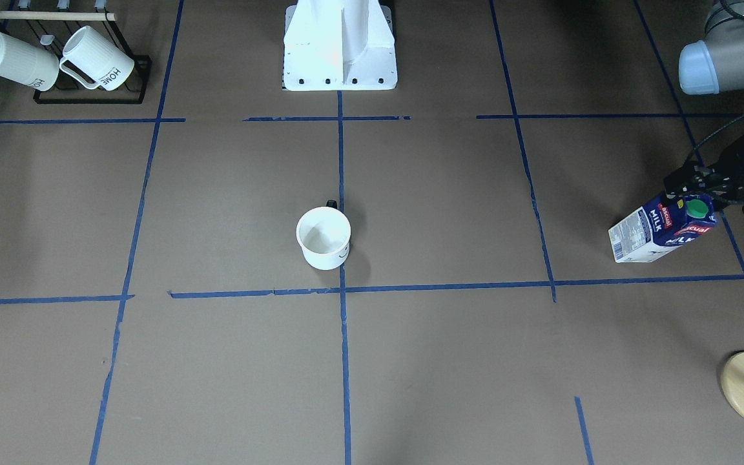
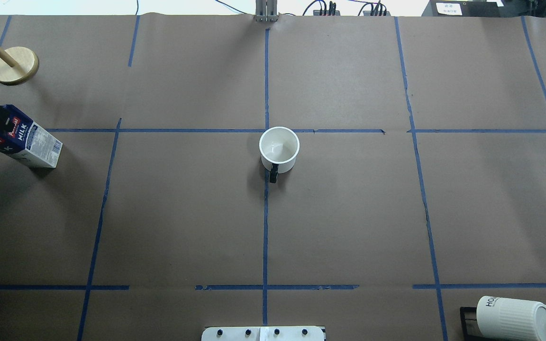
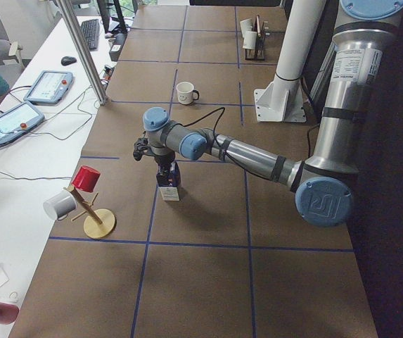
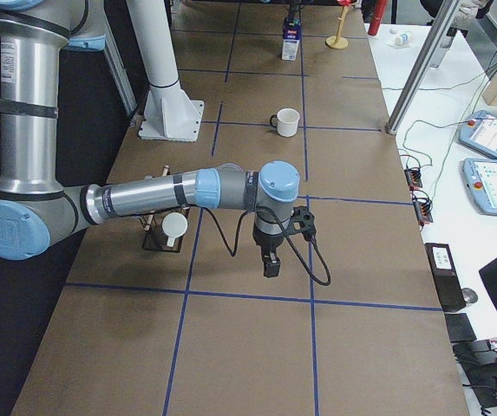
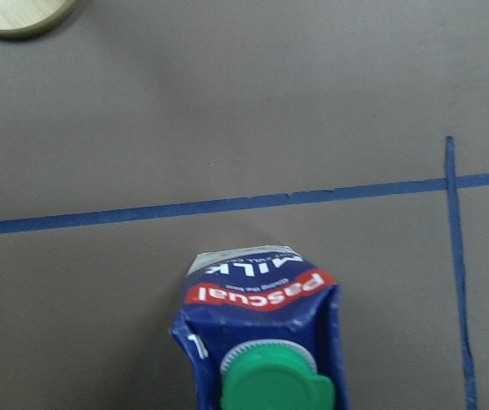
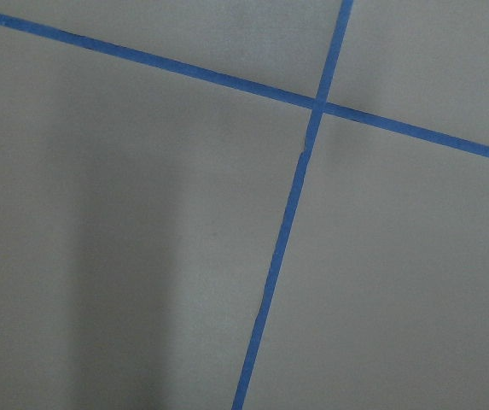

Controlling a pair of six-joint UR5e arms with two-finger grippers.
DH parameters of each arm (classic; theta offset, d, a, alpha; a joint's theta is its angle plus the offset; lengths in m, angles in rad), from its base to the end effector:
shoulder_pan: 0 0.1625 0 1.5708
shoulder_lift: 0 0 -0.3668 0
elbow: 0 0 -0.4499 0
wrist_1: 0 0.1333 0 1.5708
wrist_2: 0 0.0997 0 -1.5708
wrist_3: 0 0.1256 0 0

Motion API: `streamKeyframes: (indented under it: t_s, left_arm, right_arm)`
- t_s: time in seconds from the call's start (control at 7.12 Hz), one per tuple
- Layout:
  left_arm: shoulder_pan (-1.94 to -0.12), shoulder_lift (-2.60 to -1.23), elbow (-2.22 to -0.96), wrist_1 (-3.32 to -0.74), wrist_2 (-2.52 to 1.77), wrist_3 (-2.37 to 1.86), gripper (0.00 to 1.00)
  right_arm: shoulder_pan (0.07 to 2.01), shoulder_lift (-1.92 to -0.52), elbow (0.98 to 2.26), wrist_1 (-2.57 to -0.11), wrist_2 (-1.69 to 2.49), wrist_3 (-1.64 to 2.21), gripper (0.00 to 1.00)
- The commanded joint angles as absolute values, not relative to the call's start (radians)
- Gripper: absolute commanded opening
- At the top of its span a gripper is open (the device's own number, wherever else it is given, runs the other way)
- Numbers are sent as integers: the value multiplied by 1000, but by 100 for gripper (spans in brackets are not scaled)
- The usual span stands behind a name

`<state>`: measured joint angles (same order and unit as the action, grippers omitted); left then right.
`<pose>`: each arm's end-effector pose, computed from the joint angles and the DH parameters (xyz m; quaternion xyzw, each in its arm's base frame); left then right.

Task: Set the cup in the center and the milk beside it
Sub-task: 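Lower the left gripper onto the milk carton's top and grasp it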

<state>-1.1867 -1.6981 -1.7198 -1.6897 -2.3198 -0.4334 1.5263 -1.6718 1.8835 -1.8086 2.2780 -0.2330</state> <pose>0.1831 -0.5805 0.4501 0.0251 0.4018 0.0493 0.9141 0.0294 -0.5018 0.5309 0.0204 -0.3459 -0.1253 0.9297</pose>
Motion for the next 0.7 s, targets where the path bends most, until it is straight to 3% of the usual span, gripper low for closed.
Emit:
streamKeyframes:
  t_s: [0.0,0.14,0.28,0.56]
  left_arm:
    - [-1180,-1698,-1690,-1732,-2313,-433,77]
    - [-1180,-1704,-1690,-1730,-2313,-436,53]
    - [-1180,-1719,-1703,-1724,-2312,-440,40]
    - [-1180,-1759,-1707,-1717,-2313,-455,30]
  right_arm:
    - [1526,-1672,1882,-1809,2278,-235,100]
    - [1526,-1672,1882,-1809,2278,-235,100]
    - [1526,-1672,1882,-1809,2278,-235,100]
    - [1526,-1675,1882,-1804,2278,-233,100]
